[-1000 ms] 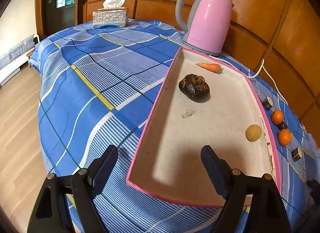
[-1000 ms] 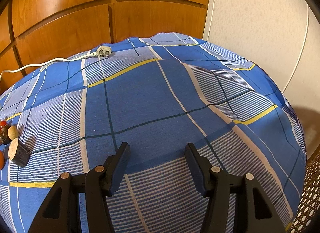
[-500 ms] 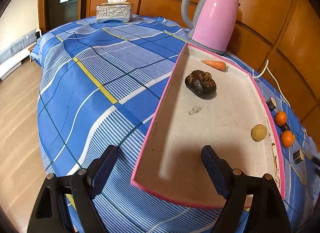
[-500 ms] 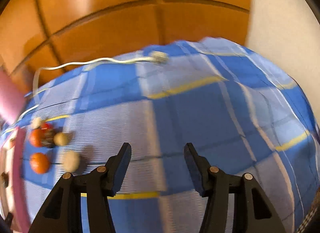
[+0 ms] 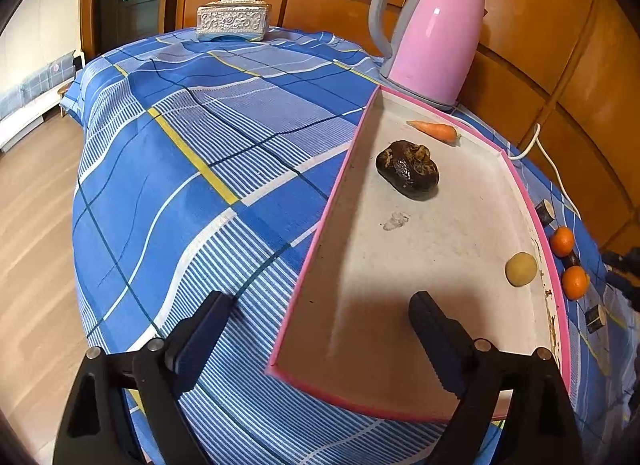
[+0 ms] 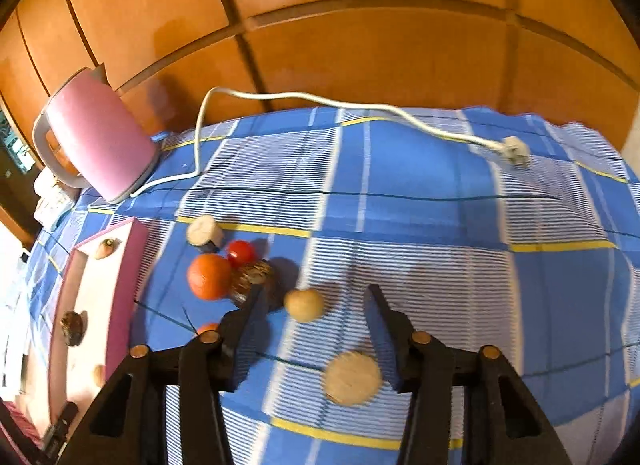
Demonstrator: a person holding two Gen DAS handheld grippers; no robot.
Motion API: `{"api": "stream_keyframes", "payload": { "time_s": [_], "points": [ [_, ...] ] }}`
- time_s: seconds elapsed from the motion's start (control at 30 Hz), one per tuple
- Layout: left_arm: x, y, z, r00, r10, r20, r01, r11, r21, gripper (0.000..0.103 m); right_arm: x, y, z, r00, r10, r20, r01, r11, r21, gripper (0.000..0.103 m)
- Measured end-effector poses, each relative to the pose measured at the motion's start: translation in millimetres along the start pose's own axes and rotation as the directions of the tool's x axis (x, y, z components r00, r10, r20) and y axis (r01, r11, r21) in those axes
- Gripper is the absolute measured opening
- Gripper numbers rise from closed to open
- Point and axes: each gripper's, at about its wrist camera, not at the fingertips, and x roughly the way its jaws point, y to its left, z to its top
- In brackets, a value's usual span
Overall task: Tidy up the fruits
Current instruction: 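Reach the right gripper to the round wooden slice and grasp it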
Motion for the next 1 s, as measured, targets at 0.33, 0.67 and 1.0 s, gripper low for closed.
{"api": "stream_keyframes", "payload": {
  "time_s": [0.33,0.67,1.0],
  "points": [
    [2,1,1,1.0,-0.001,-0.006,0.001,1.0,-0.011,0.095,38,33,36,0.99,0.12,-0.081,-0.118,0.993,0.027,0.04],
    [3,2,1,1.0,-0.004,-0.009,0.004,1.0,-0.02,0.096,80,96,53,0.992,0.047,-0.115,-0.066,0.984,-0.164,0.054],
    [3,2,-1,1.0,-0.003,-0.009,0.003,1.0,-0.03,0.097,109,107,45,0.988,-0.037,-0.153,-0.002,0.968,-0.249,0.033]
  ]
}}
